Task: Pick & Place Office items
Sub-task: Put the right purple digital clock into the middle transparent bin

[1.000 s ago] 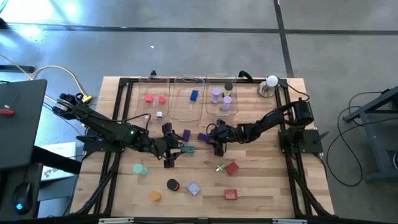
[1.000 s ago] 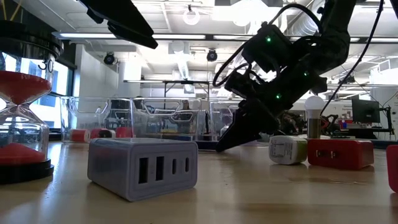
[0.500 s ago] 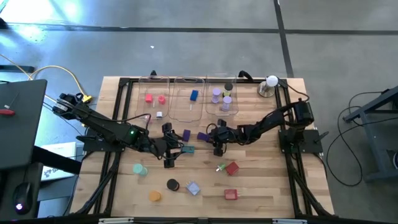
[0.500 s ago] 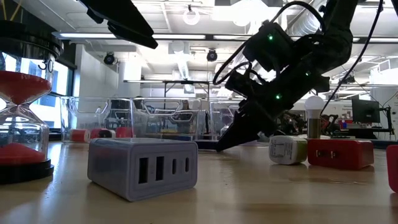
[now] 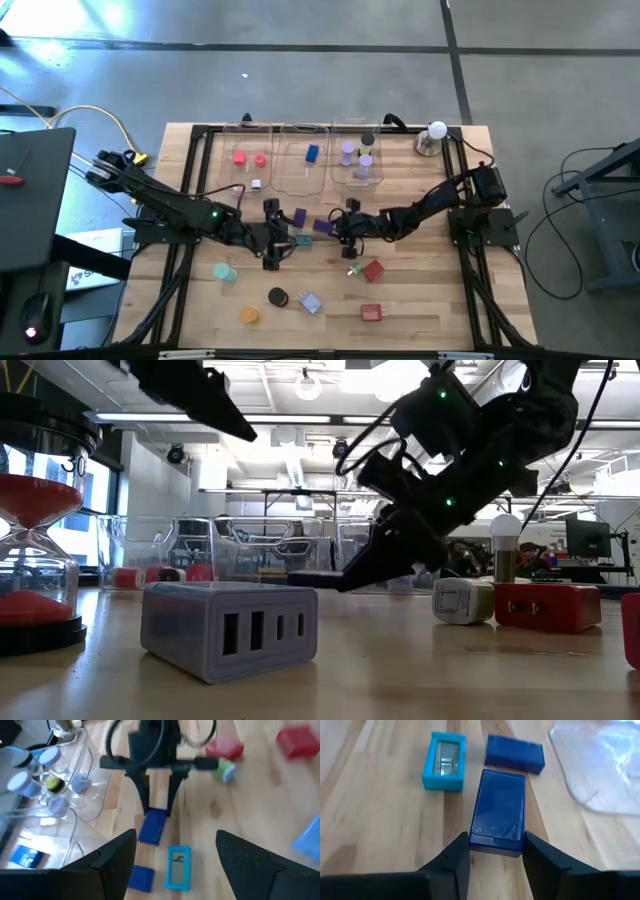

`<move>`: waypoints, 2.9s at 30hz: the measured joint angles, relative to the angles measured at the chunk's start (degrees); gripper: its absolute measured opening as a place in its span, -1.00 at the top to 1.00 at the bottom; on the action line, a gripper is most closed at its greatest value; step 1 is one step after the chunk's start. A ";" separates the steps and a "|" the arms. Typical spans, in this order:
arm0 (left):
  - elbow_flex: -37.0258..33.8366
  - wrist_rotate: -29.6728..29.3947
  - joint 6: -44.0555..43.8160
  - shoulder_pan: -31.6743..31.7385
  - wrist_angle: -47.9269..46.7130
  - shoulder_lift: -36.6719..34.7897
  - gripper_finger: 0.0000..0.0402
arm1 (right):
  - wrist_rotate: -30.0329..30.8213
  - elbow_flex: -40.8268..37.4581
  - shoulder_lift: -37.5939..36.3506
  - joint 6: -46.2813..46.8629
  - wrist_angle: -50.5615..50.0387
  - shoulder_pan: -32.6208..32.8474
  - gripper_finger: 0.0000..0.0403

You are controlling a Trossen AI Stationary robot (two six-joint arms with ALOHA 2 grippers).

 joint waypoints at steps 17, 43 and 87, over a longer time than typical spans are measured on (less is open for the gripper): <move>-0.05 -13.51 18.88 -0.42 11.84 11.24 -0.32 | -1.55 3.20 -6.89 -3.36 -2.20 -0.05 0.34; 0.02 -3.10 10.82 7.43 12.03 13.54 -0.32 | -1.45 3.14 -6.87 -3.77 -2.37 -0.05 0.34; 0.02 11.31 7.23 13.33 12.61 14.45 -0.32 | -1.69 3.14 -6.85 -3.81 -2.32 -0.05 0.32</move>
